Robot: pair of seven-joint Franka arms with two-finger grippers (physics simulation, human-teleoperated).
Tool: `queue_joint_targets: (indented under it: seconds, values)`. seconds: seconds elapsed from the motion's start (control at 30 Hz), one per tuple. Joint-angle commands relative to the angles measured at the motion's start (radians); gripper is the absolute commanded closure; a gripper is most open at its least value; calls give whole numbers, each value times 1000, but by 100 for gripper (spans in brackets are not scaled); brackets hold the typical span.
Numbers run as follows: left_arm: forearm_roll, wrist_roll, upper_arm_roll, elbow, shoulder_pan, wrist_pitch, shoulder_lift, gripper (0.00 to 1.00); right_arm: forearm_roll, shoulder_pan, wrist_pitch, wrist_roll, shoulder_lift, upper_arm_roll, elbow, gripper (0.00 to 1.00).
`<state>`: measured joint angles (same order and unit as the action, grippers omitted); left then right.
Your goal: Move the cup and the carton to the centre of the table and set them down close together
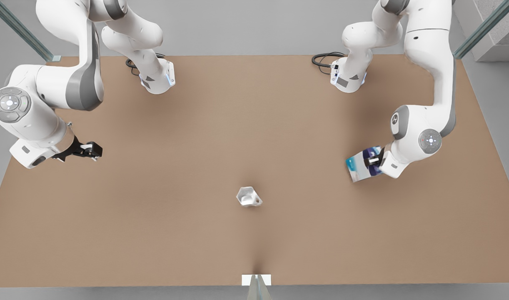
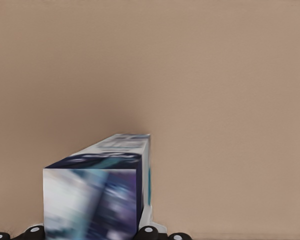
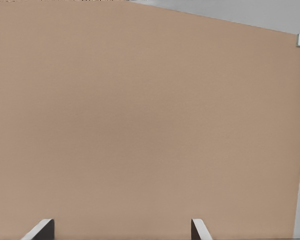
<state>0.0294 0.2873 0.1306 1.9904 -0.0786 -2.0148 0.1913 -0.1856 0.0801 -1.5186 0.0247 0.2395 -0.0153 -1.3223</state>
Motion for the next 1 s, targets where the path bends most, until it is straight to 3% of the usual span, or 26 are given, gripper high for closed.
queue_joint_targets:
  seconds: [0.0, 0.1, 0.2, 0.37, 0.53, 0.7, 0.97]
  values:
    - [40, 13, 0, -1, 3, 1, -1, 43, 2, 0, 2, 1, 1, 0, 0, 0]
    - [63, 387, 1, -88, 148, -12, 0, 42, 2, -2, 2, 1, 0, 2, -2, 0]
    - [55, 524, 18, -137, 258, -19, 33, 41, 2, -2, 2, 0, 0, 2, -2, 0]
    - [-23, 983, 21, -320, 483, -7, 171, 41, 2, -2, 2, 0, 0, 1, -2, 0]
    - [-37, 1193, 84, -383, 556, 16, 238, 41, 2, -2, 0, 0, 0, 1, -8, 0]
    - [-37, 1337, 116, -559, 586, 16, 361, 41, 2, -2, 2, -2, 0, 2, -8, 0]
    - [-40, 1353, 104, -579, 586, 2, 427, 41, 2, -5, 0, -3, 0, 2, -15, 0]
